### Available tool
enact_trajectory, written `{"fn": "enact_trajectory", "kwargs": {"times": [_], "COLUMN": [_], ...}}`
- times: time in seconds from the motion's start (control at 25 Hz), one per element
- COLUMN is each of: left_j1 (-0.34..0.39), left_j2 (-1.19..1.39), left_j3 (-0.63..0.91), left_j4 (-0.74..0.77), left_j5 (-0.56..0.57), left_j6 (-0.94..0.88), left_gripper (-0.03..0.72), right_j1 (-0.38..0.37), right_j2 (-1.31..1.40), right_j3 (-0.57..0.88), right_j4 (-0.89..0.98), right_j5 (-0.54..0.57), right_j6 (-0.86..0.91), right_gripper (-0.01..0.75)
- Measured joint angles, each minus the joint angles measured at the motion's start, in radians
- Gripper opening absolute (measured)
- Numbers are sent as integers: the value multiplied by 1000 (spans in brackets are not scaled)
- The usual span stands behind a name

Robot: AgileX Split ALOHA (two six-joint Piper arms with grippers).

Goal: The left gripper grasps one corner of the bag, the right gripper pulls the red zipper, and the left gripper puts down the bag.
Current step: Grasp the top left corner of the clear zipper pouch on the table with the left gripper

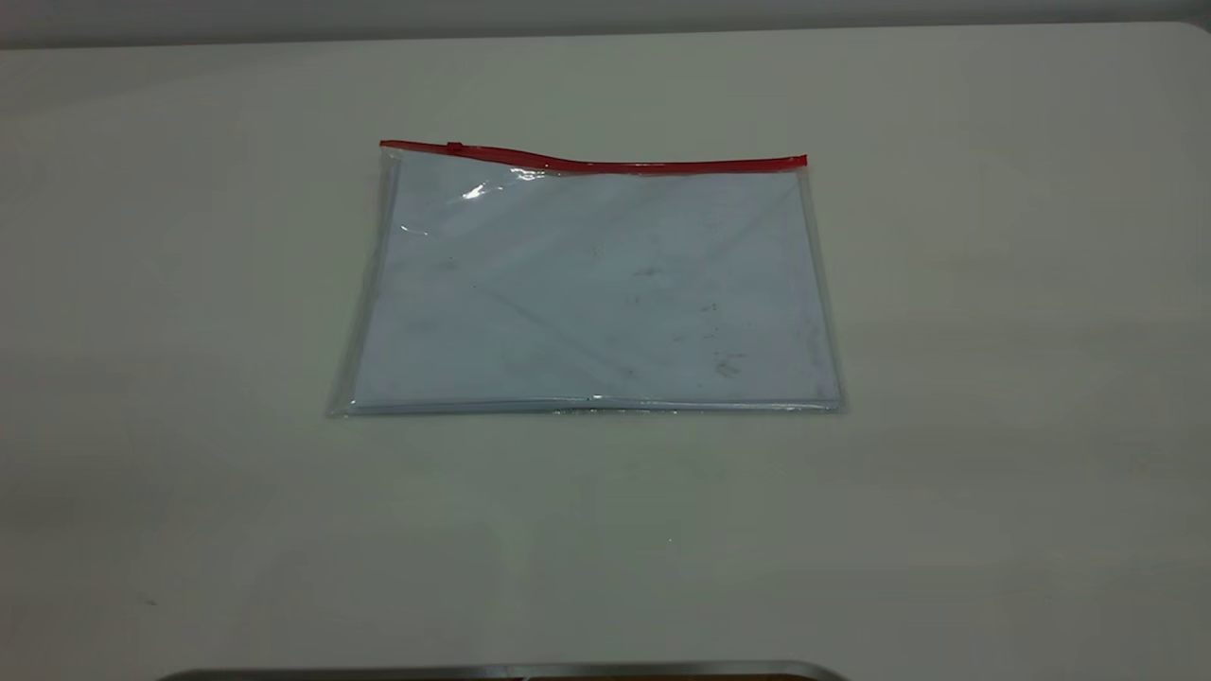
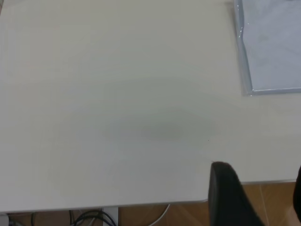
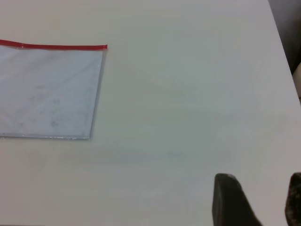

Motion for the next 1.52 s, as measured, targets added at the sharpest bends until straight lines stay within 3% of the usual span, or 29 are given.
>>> {"fn": "enact_trajectory", "kwargs": {"times": [1.04,1.24,1.52], "left_j1": [0,0,0], "left_j2": [28,309,852], "left_j3": [-15,-47,-113], "left_j4": [2,1,-91], "left_j5": [-31,-177,-508], "left_j6": [-43,-59,76], "left_gripper": [395,395,441], "right_j1": [0,0,0], "right_j2": [0,119,495], "right_j3": [-3,-8,-8], "right_j4": [29,135,299], "right_j5": [-12,-100,-416], "right_j6": [0,-57,-361], "right_gripper": [309,356,463]}}
